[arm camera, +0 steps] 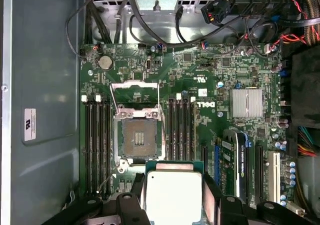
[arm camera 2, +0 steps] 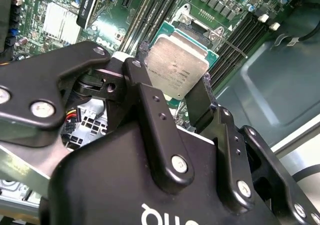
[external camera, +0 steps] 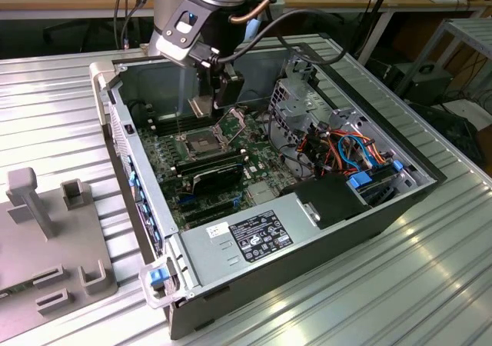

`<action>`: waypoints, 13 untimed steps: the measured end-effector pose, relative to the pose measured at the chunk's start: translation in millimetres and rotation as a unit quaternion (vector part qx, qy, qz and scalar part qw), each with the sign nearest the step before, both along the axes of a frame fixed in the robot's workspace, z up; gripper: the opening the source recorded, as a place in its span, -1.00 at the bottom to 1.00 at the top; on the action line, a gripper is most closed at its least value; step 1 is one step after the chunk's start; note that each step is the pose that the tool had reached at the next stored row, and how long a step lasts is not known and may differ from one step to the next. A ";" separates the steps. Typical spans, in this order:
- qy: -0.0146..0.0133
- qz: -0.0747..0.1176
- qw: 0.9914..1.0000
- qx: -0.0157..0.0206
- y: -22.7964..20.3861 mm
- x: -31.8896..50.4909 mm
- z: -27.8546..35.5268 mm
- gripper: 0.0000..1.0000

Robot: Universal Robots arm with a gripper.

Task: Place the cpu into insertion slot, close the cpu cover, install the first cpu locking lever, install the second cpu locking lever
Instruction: 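Place the cpu into insertion slot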

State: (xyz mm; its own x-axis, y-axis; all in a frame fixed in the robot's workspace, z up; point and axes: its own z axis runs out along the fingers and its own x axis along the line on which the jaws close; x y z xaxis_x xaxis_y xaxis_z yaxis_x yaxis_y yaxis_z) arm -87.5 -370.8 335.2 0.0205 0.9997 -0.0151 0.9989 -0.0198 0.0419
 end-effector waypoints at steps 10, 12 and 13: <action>0.000 -0.015 1.000 0.000 3.9 0.8 -4.2 0.09; 0.000 -0.017 1.000 -0.001 4.2 0.8 -4.9 0.09; 0.000 -0.017 1.000 -0.001 4.2 0.8 -5.3 0.09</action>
State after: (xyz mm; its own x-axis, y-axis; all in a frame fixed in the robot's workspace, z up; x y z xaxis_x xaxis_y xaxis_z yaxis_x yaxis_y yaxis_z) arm -86.6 -366.6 329.9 0.0549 0.9984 -0.0165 0.9977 -0.0542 0.0419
